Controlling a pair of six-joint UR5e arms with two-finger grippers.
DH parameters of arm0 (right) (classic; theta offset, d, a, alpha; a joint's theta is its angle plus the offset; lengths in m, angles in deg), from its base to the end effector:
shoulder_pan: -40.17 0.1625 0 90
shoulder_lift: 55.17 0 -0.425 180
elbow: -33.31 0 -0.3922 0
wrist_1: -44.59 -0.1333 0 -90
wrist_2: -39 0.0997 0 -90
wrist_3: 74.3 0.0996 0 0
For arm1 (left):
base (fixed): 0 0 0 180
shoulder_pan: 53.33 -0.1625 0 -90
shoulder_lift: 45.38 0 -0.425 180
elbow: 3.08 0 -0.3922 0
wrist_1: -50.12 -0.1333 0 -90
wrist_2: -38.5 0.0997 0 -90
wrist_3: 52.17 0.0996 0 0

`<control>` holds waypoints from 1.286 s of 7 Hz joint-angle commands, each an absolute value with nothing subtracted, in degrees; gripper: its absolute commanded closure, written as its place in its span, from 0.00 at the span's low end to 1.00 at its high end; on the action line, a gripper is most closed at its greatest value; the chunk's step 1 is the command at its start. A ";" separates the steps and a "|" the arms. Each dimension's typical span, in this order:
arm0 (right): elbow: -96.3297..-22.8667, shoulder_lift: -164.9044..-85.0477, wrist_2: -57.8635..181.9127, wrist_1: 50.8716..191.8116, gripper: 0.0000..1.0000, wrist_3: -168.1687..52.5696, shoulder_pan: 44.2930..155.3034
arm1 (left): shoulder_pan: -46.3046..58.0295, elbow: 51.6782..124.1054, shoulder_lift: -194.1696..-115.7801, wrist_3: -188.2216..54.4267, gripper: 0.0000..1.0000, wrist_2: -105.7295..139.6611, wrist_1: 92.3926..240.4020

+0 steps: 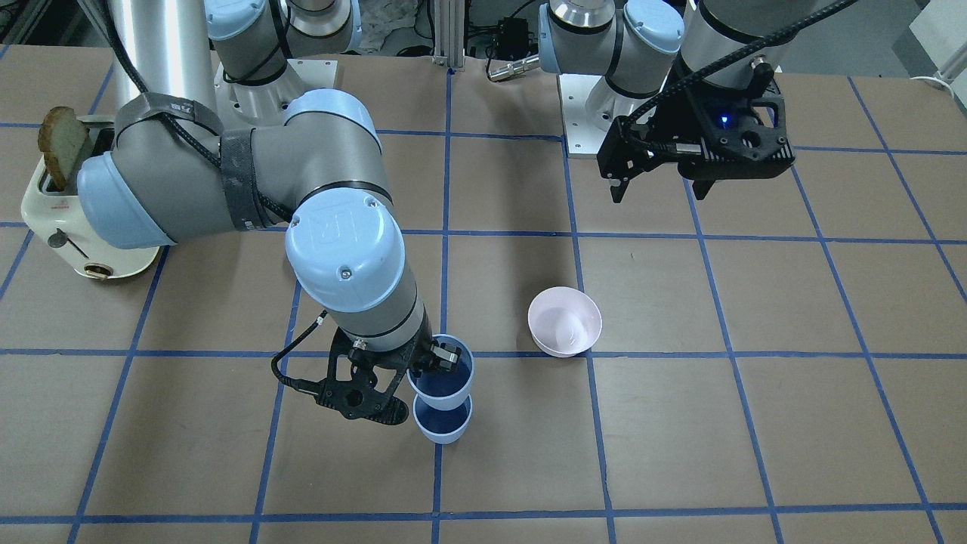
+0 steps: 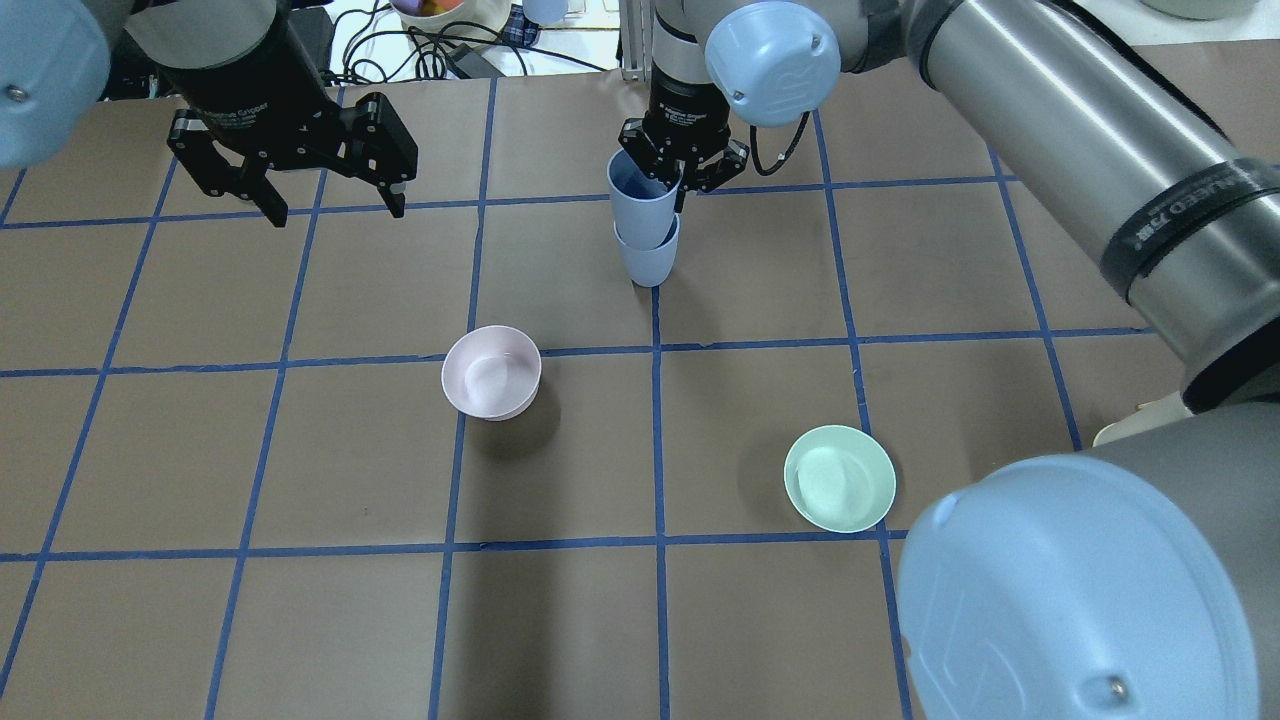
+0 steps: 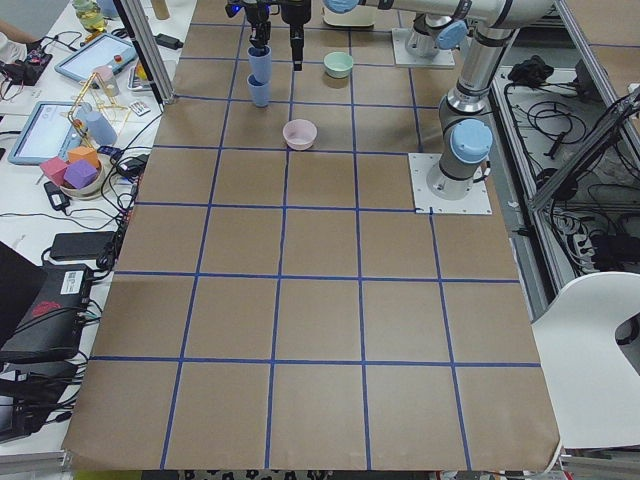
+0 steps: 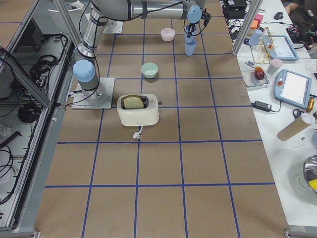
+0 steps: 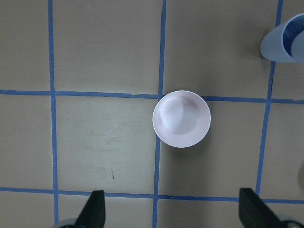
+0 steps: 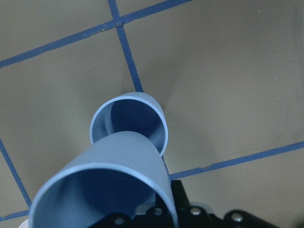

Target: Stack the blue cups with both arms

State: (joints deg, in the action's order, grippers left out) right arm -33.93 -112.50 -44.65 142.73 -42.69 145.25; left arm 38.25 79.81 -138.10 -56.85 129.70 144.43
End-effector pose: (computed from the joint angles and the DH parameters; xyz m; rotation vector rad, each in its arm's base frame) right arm 0.3247 -0.6503 0.3507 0.4410 3.0180 0.1103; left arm -0.1453 -0.5072 0.5176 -0.0844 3.1196 -0.0040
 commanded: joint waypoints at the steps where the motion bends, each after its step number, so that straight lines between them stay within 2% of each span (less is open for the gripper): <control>1: -33.93 -111.77 -44.67 143.21 1.00 -42.83 145.28 | 38.25 79.80 -138.02 -56.91 0.00 129.73 144.42; 3: -34.01 -111.16 -45.19 144.96 1.00 -43.01 145.28 | 38.25 79.72 -138.11 -56.91 0.00 129.73 144.34; 4: -33.93 -110.63 -45.20 144.97 0.89 -43.01 145.28 | 38.25 79.72 -138.02 -56.91 0.00 129.73 144.34; 5: -34.10 -110.63 -45.28 146.88 0.55 -43.19 145.20 | 38.25 79.72 -138.02 -56.91 0.00 129.73 144.42; 6: -34.10 -110.63 -45.28 147.51 0.33 -43.45 145.20 | 38.25 79.80 -137.84 -56.91 0.00 129.73 144.42; 7: -34.02 -110.71 -45.46 147.51 0.19 -43.28 145.20 | 38.25 79.80 -137.84 -56.91 0.00 129.73 144.42; 9: -33.40 -111.76 -47.20 146.99 0.02 -43.80 144.41 | 38.25 79.80 -137.75 -56.91 0.00 129.73 144.42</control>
State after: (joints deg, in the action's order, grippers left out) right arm -33.74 -111.09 -45.87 147.36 -43.48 144.97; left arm 38.25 79.79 -137.82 -56.91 129.73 144.42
